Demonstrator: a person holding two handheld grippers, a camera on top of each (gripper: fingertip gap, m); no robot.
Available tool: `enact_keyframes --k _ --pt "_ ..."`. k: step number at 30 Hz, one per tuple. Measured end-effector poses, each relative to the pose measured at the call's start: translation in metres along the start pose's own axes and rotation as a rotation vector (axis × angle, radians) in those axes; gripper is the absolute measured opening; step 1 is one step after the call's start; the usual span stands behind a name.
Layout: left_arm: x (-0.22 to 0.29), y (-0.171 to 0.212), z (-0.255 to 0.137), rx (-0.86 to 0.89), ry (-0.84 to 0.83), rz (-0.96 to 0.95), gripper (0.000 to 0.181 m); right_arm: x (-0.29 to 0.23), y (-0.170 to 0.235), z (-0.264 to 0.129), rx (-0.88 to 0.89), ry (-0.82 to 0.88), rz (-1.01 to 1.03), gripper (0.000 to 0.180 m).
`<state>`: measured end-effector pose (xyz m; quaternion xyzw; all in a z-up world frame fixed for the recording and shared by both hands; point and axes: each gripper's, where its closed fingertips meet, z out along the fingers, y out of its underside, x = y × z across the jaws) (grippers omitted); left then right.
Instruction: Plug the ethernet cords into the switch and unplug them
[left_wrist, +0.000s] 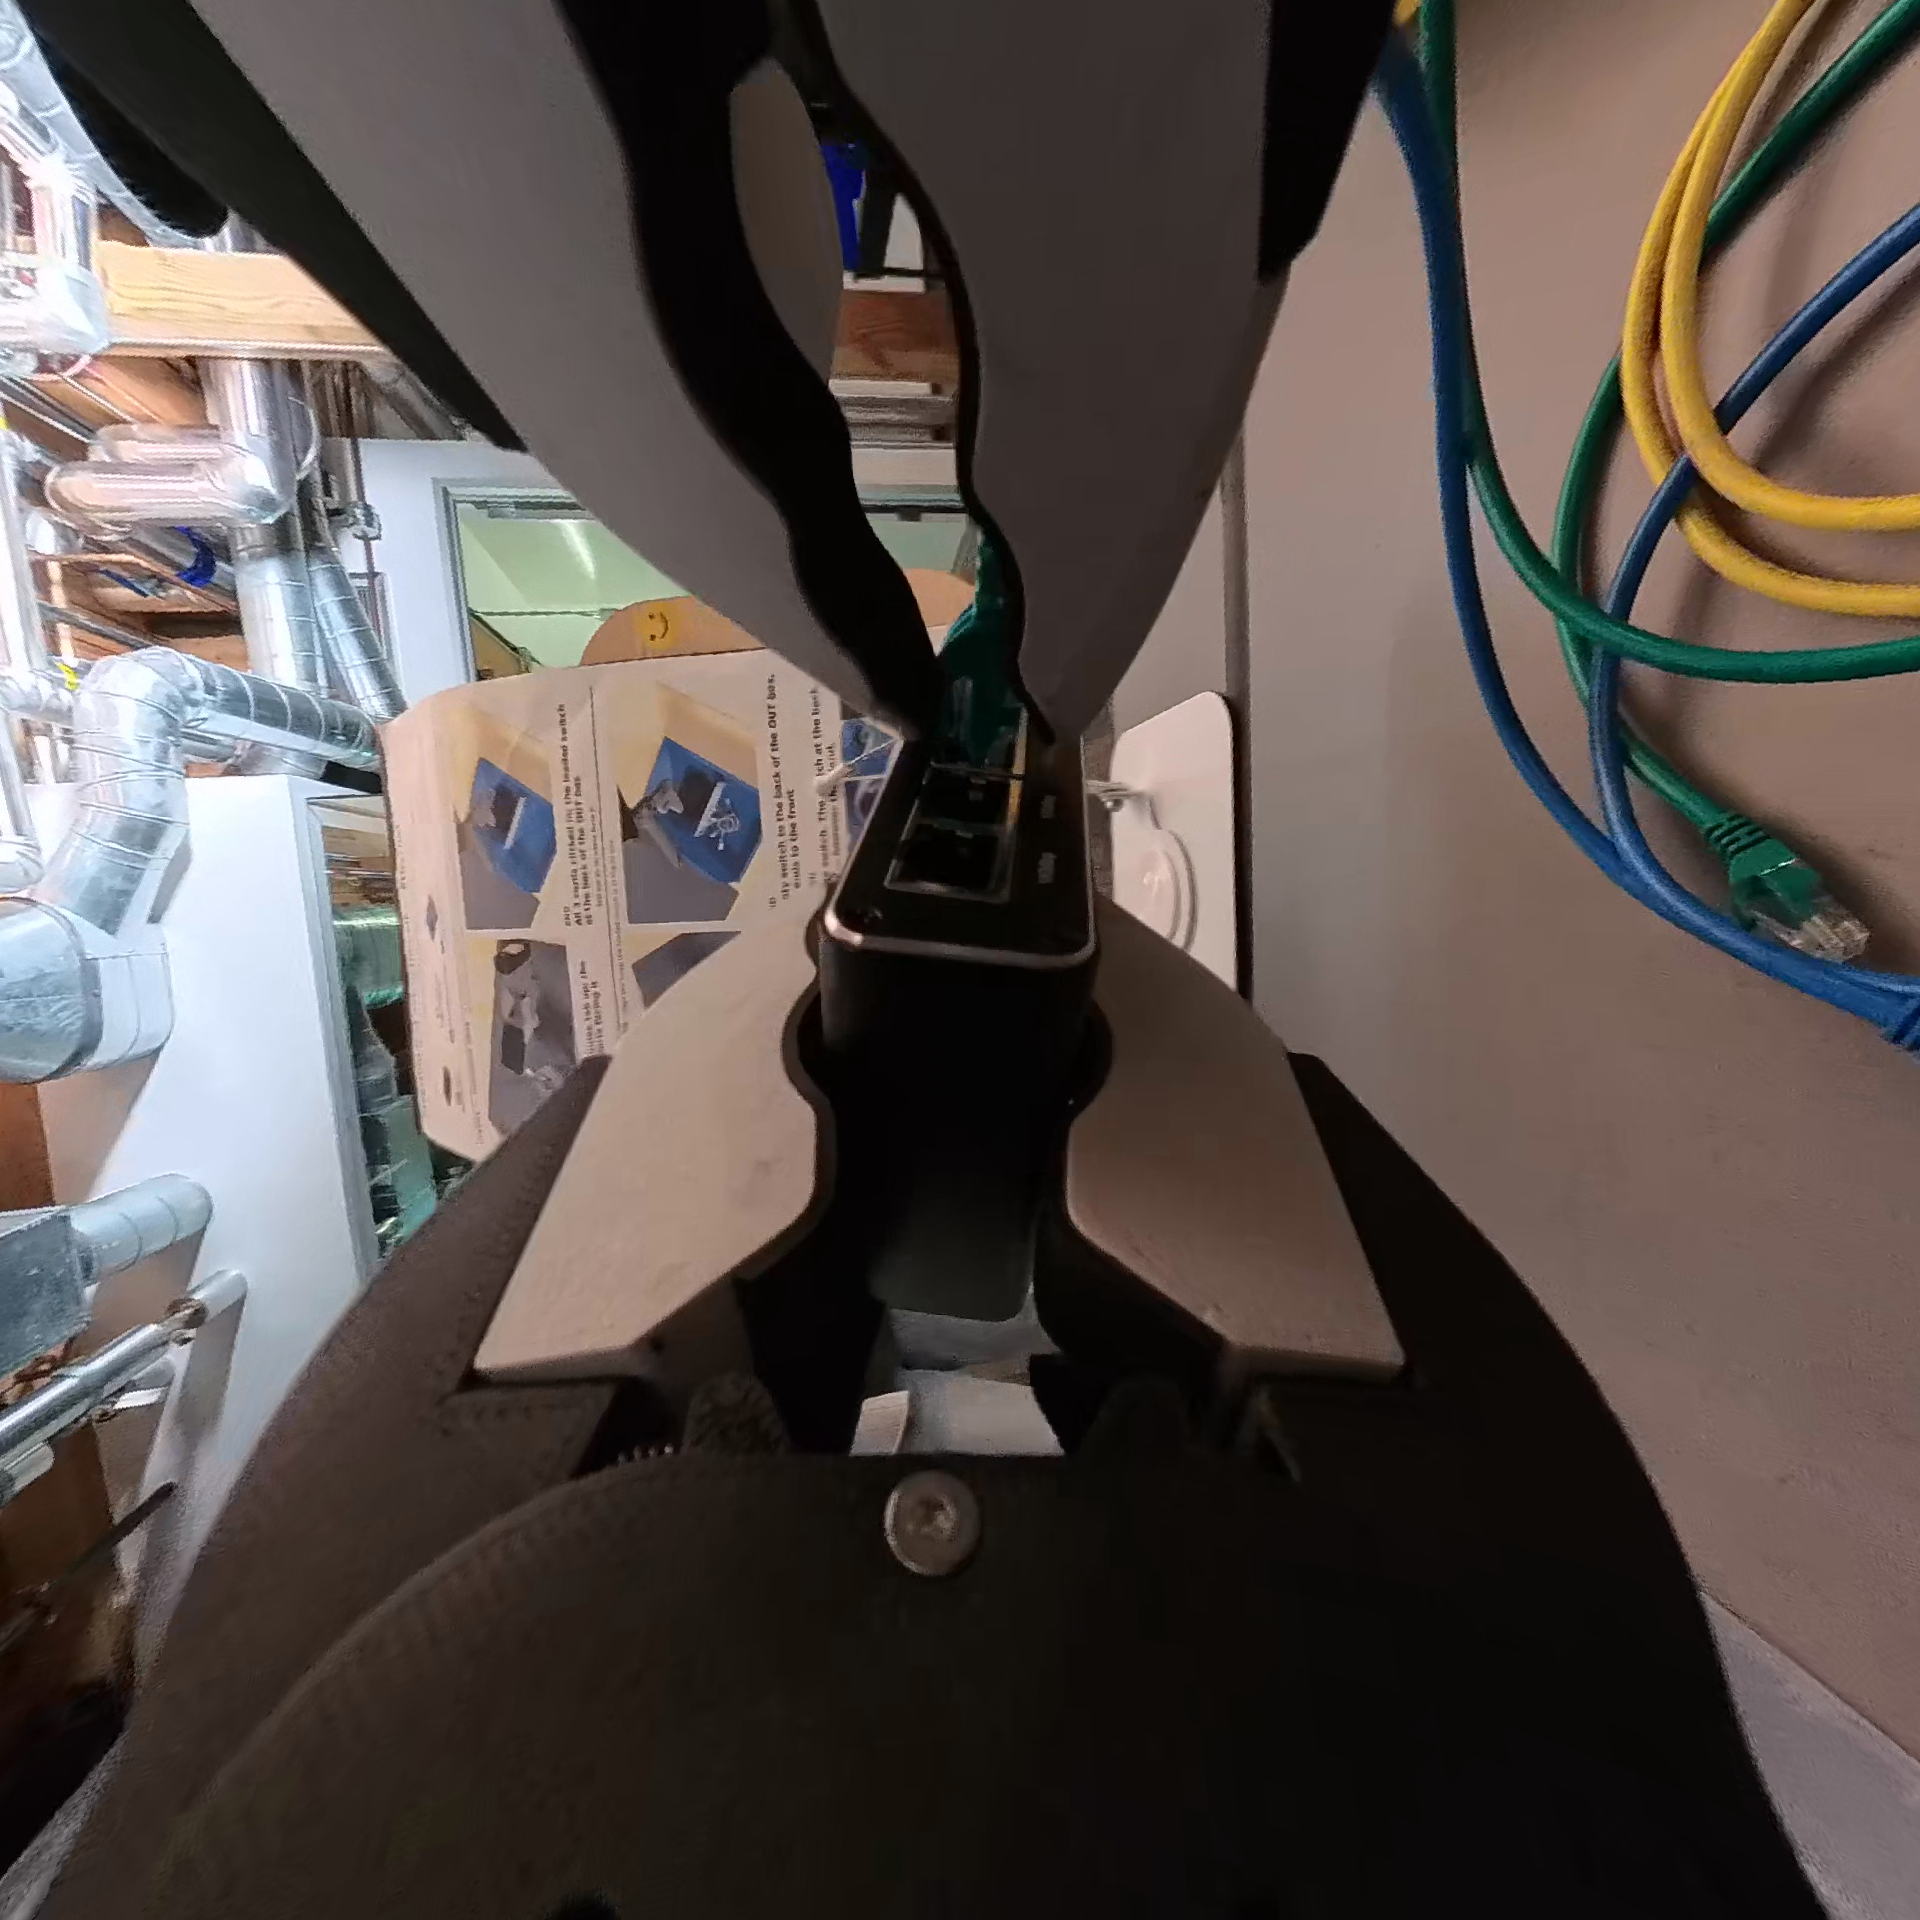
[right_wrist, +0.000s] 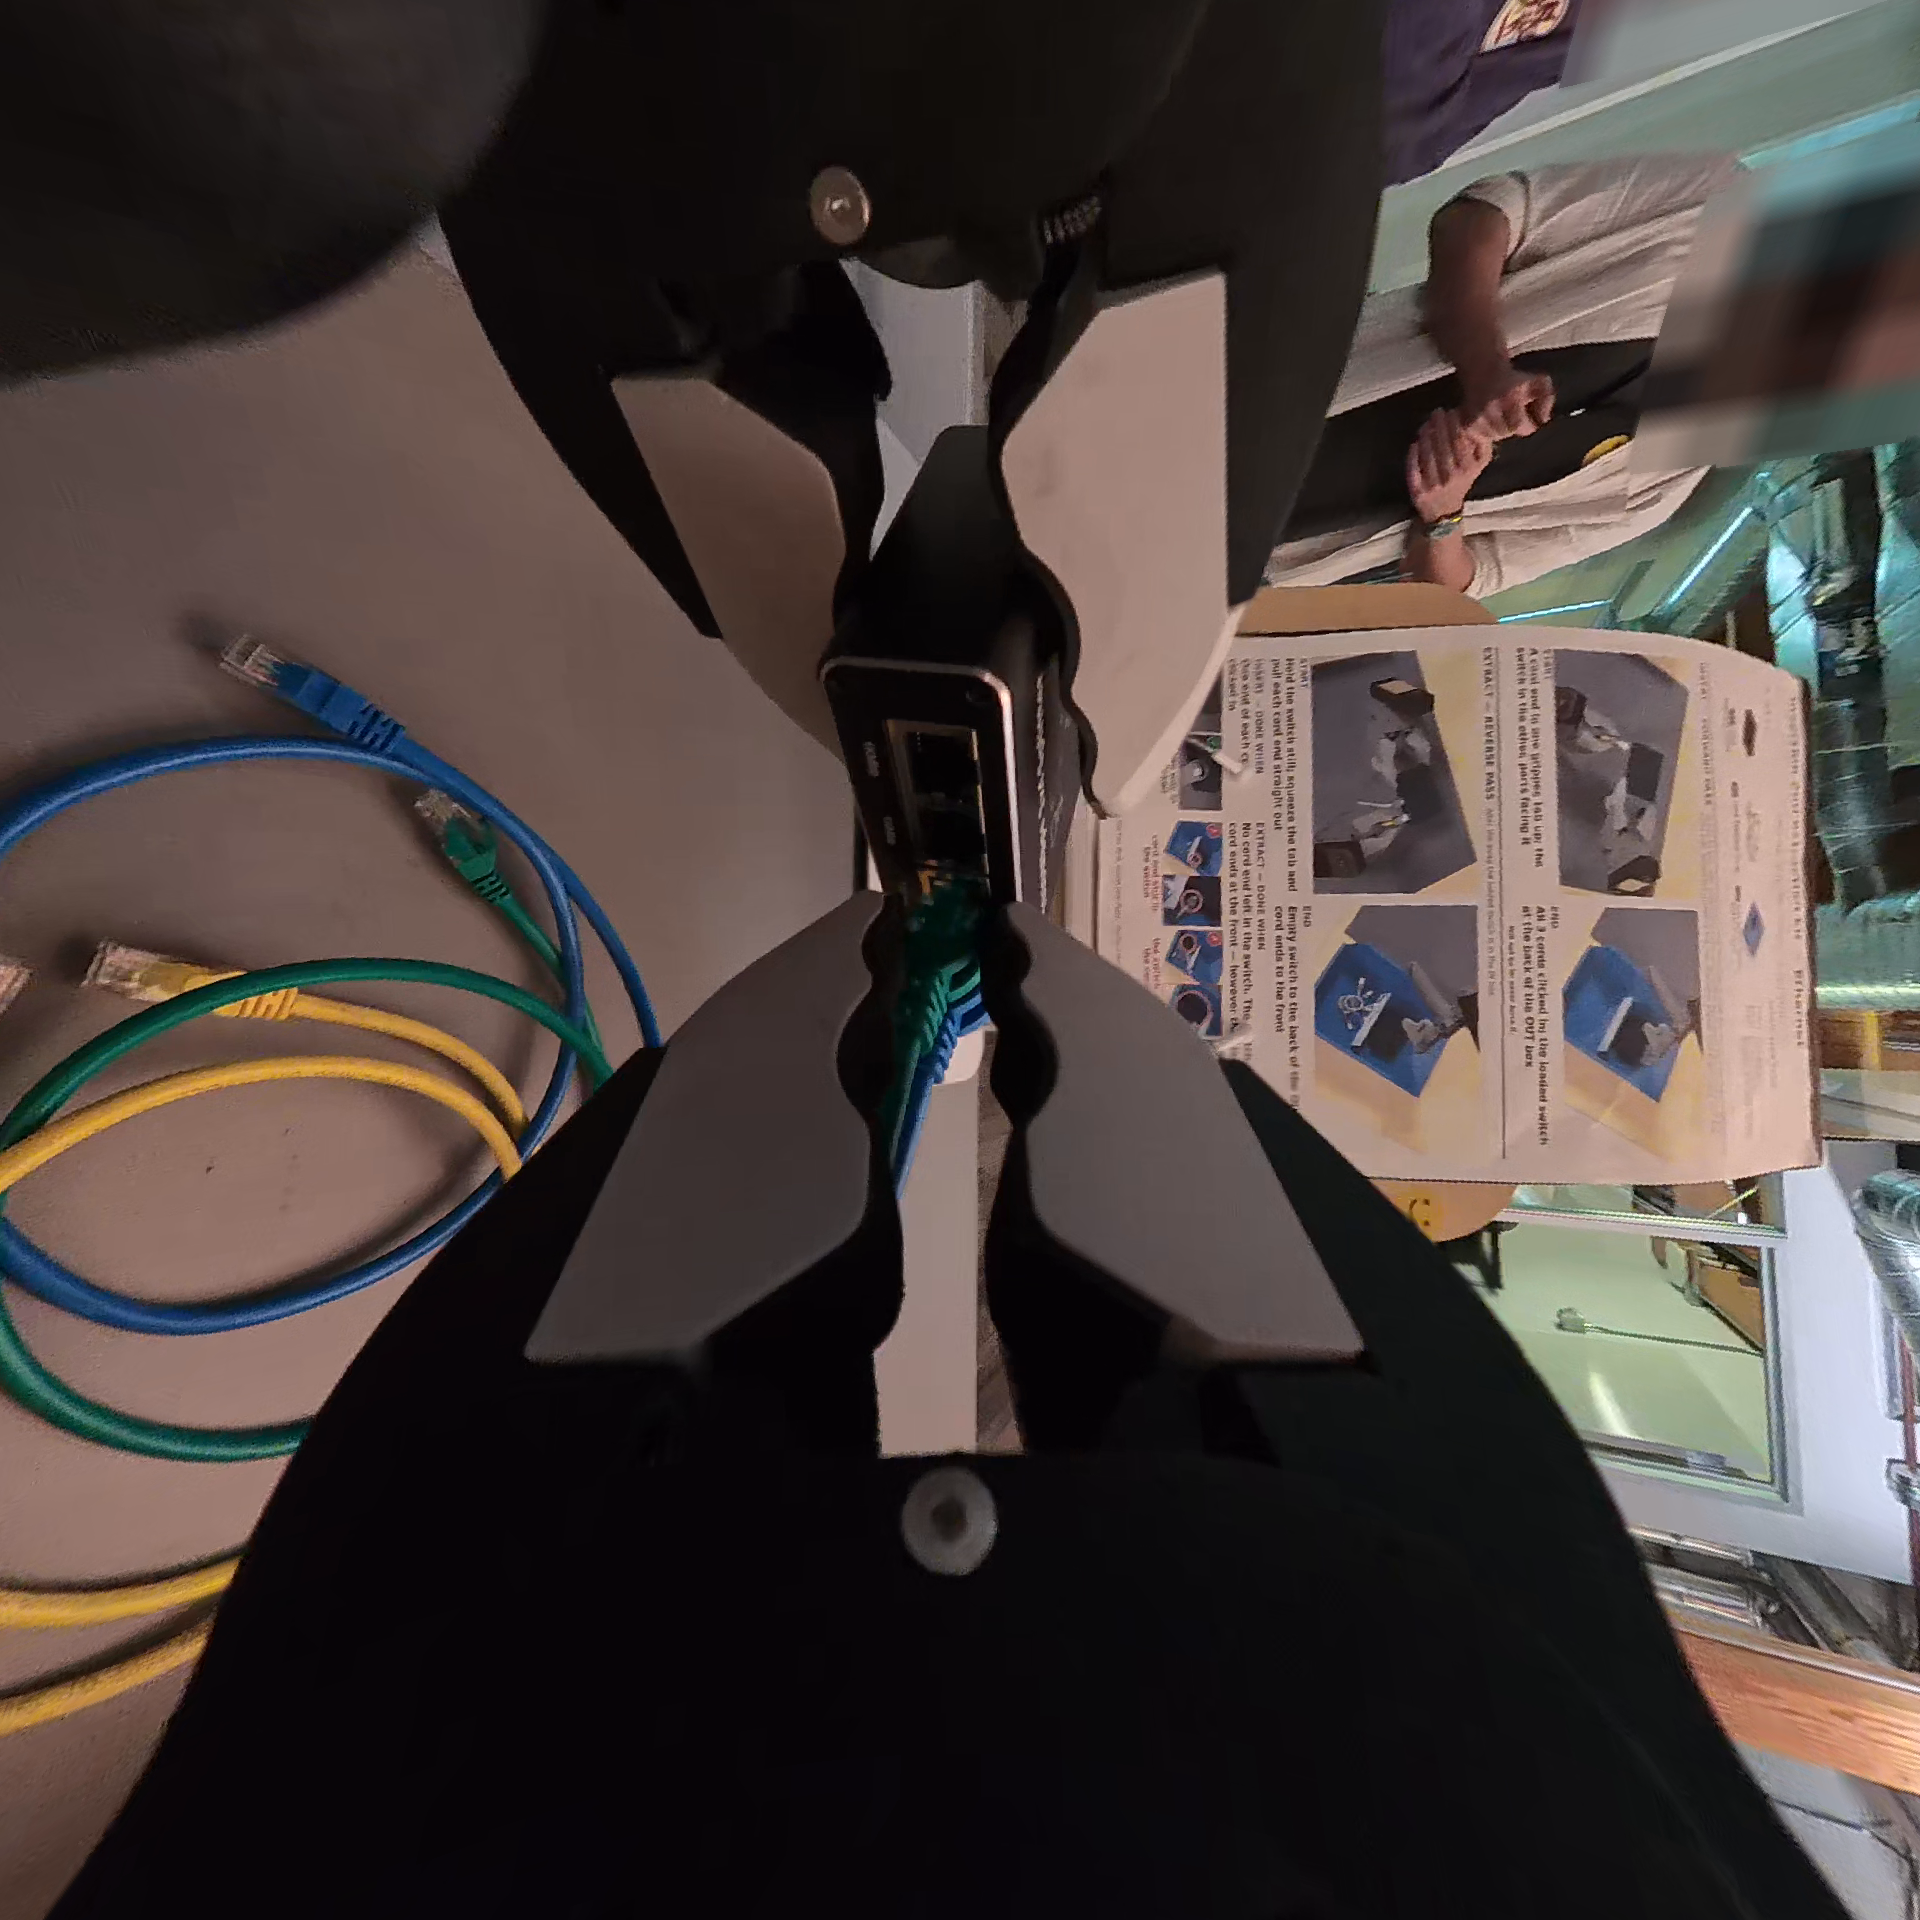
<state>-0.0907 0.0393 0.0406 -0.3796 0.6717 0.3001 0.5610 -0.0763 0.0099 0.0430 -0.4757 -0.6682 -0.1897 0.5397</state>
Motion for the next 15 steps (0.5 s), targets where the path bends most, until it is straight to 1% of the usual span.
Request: enact_keyframes --k 1,5,6,7,8,9,10,11,12,13,14,15 --pt "0.003 0.000 0.001 0.001 0.019 -0.011 0.039 -0.002 0.002 0.000 -0.009 -0.018 0.007 0.014" --pt "0.015 -0.001 0.009 0.010 0.078 -0.042 0.039 -0.012 0.010 0.004 -0.063 -0.073 0.010 0.015" --pt "0.016 0.005 0.013 -0.019 0.069 -0.037 0.039 -0.017 0.014 0.004 -0.080 -0.107 0.010 0.015" --pt "-0.007 0.027 0.015 -0.126 -0.074 -0.067 0.037 -0.047 0.013 0.000 -0.073 -0.329 0.038 0.015" --pt "-0.023 0.050 0.011 -0.177 -0.123 -0.099 0.037 -0.053 0.010 0.006 -0.079 -0.353 0.090 0.015" --pt "-0.032 0.064 0.002 -0.161 -0.088 -0.202 0.037 -0.047 0.015 0.016 -0.109 -0.269 0.008 0.015" --pt "-0.033 0.069 -0.009 -0.115 -0.026 -0.268 0.037 -0.047 0.016 0.018 -0.104 -0.247 -0.032 0.015" --pt "-0.039 0.073 -0.018 -0.086 -0.035 -0.267 0.037 -0.046 0.009 0.017 -0.056 -0.263 0.019 0.015" --pt "-0.048 0.078 -0.026 -0.084 -0.097 -0.239 0.037 -0.048 -0.002 0.012 0.015 -0.309 0.068 0.014" --pt "-0.052 0.080 -0.030 -0.080 -0.123 -0.221 0.038 -0.059 -0.010 0.005 0.079 -0.397 0.095 0.014" --pt "-0.053 0.081 -0.032 -0.066 -0.116 -0.223 0.037 -0.070 -0.011 -0.001 0.097 -0.482 0.122 0.015" --pt "-0.054 0.081 -0.033 -0.057 -0.117 -0.230 0.037 -0.078 -0.005 -0.002 0.065 -0.535 0.137 0.015"
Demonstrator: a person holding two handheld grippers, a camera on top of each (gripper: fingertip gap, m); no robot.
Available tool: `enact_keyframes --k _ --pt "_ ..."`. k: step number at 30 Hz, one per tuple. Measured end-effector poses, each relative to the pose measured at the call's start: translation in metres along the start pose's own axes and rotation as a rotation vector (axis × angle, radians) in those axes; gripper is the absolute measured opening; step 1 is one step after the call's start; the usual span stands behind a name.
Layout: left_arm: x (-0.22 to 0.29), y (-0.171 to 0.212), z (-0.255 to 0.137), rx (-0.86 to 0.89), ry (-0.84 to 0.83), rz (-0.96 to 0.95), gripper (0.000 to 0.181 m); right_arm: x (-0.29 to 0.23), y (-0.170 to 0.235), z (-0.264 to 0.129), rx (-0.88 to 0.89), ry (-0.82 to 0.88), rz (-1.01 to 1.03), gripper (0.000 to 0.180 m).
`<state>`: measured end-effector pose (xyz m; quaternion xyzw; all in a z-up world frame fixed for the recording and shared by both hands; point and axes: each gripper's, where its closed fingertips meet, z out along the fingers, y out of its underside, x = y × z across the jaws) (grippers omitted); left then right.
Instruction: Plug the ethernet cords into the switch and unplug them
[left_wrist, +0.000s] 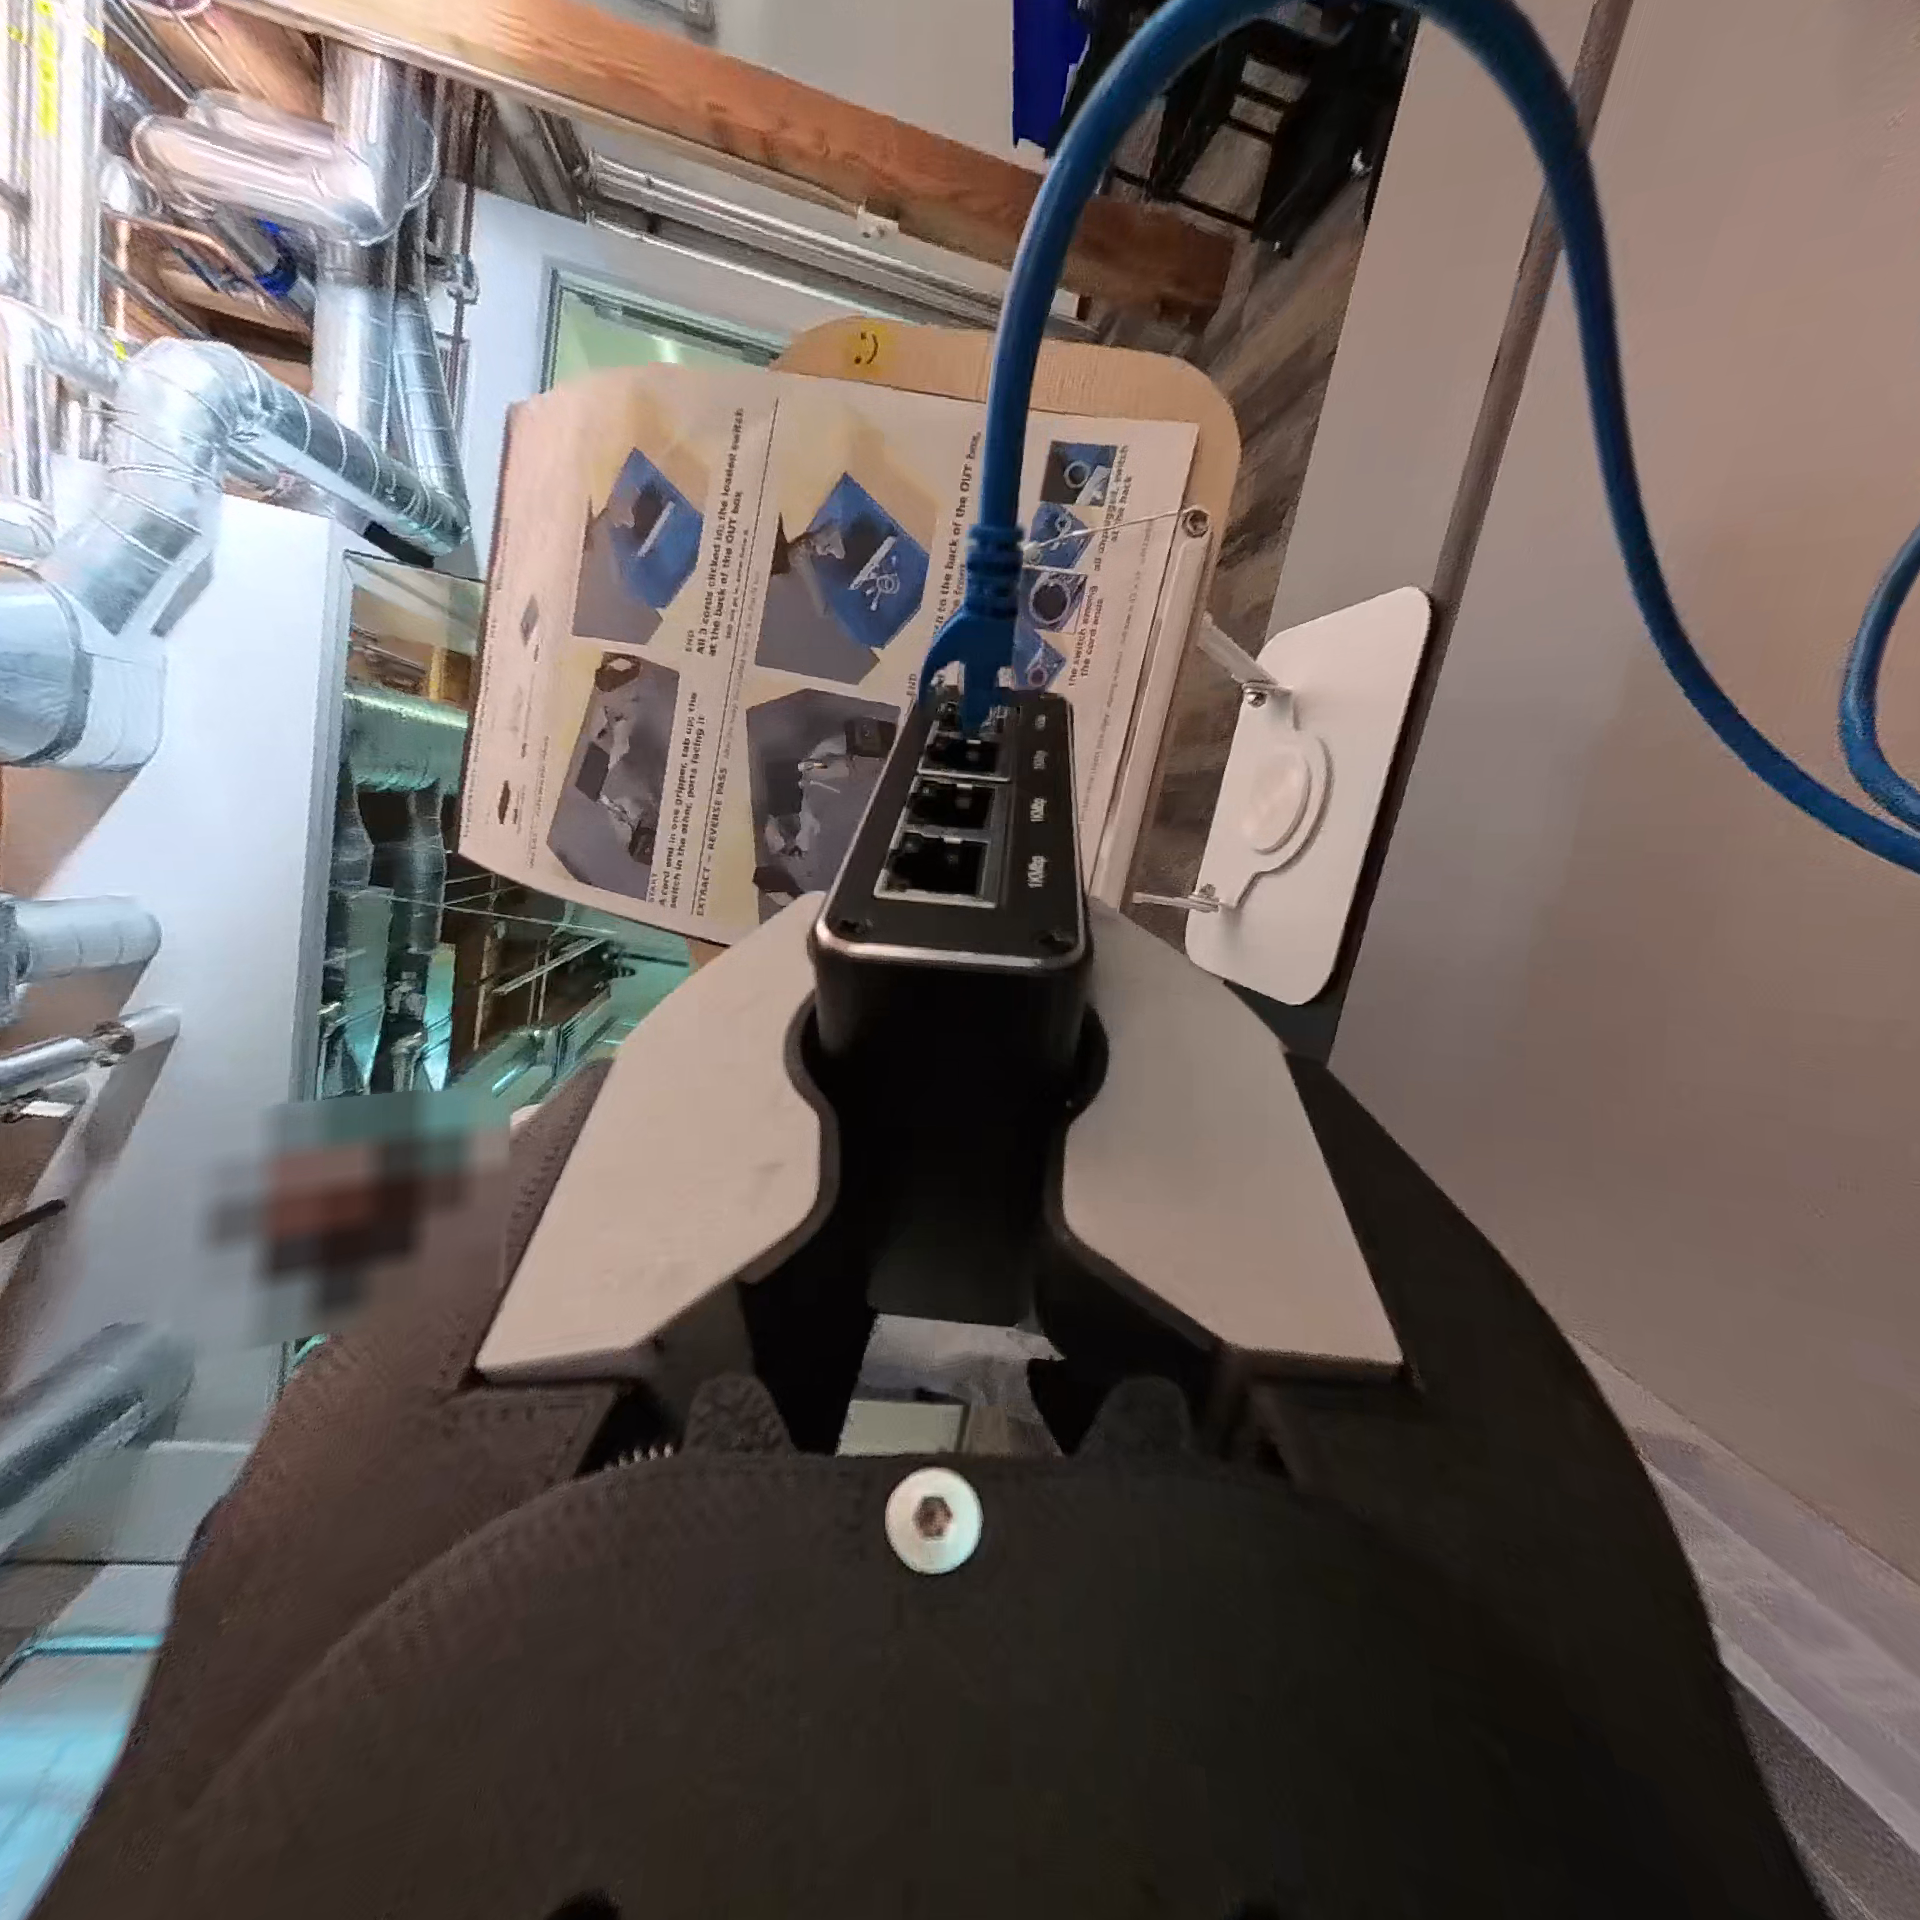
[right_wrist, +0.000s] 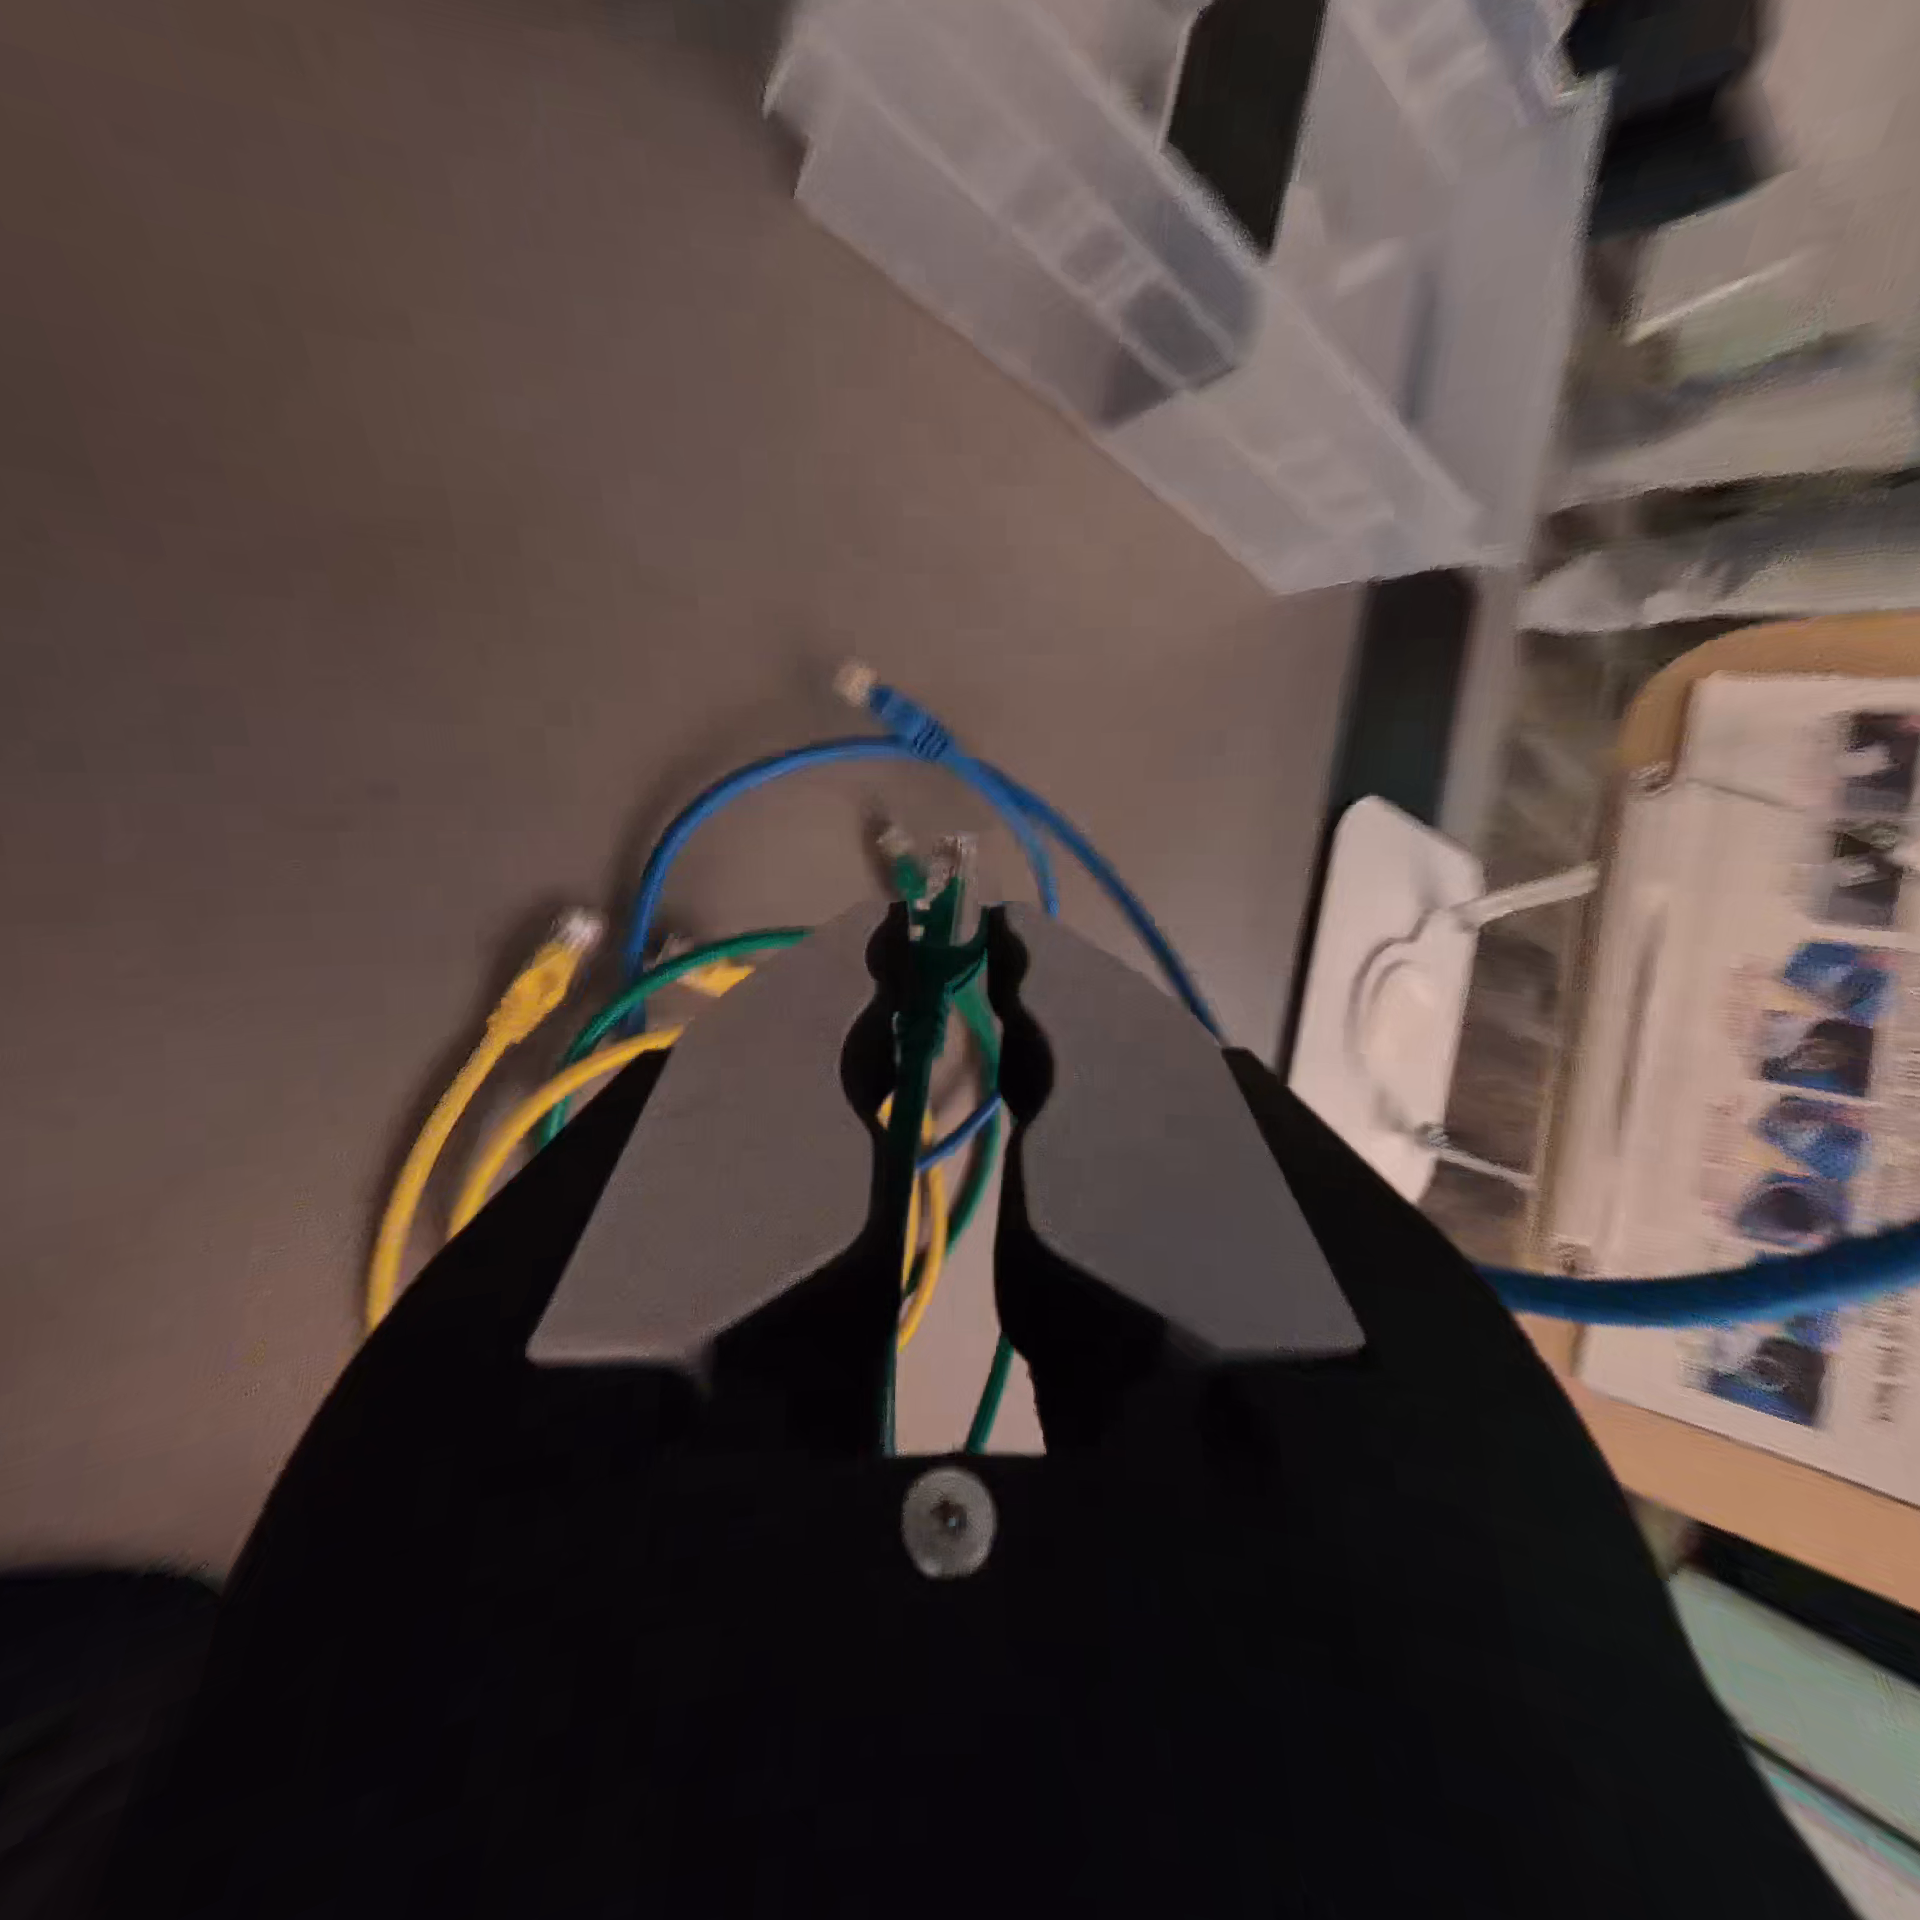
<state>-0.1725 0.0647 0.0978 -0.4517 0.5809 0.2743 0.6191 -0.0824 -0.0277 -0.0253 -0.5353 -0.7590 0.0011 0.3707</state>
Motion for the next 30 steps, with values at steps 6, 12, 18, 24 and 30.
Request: enact_keyframes --k 6,12,18,24,30 --pt "0.005 0.006 0.004 -0.004 0.001 0.028 0.037 -0.027 0.003 0.004 0.070 -0.164 0.024 0.025" --pt "0.031 -0.016 0.015 0.046 0.079 0.046 0.037 0.028 -0.066 -0.085 0.494 0.239 0.008 0.030" --pt "0.047 -0.047 0.014 0.081 0.108 0.072 0.037 0.084 -0.025 -0.071 0.141 0.677 -0.091 0.041" --pt "0.053 -0.066 0.006 0.107 0.110 0.126 0.037 0.087 -0.018 -0.050 0.064 0.718 -0.186 0.020" --pt "0.053 -0.069 0.004 0.125 0.119 0.113 0.037 0.086 -0.019 -0.054 0.065 0.736 -0.220 0.015"
